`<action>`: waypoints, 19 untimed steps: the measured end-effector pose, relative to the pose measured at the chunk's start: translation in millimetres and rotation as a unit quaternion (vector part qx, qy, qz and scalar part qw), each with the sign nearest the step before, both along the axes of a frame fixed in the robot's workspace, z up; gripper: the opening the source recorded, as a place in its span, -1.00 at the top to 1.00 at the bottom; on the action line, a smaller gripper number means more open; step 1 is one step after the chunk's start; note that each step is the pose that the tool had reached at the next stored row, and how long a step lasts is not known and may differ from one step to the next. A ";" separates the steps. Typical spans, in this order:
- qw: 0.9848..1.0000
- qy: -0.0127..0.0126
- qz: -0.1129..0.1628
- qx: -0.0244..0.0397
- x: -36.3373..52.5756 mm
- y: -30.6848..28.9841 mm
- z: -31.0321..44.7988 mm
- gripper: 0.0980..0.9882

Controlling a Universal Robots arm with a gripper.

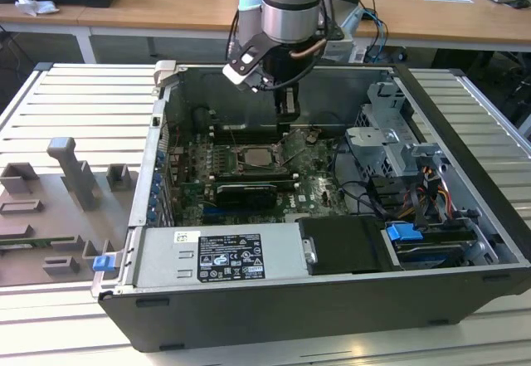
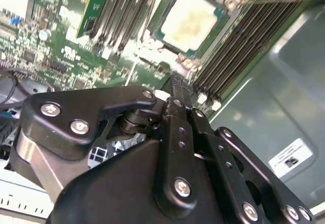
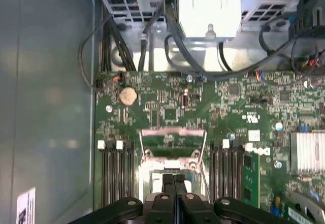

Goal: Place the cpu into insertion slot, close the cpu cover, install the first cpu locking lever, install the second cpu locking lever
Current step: 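Close the cpu cover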

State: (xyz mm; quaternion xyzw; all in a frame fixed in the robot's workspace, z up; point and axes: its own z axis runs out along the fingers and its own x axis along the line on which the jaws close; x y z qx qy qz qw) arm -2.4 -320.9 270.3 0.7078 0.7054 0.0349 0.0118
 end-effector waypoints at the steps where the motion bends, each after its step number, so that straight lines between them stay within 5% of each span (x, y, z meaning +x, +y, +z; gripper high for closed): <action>1: 1.000 0.000 0.000 0.000 7.0 0.0 -0.2 0.98; 3: 1.000 0.000 0.001 0.000 14.2 0.0 -0.9 0.98; 19: 1.000 0.000 0.012 0.000 26.7 0.0 -1.7 0.98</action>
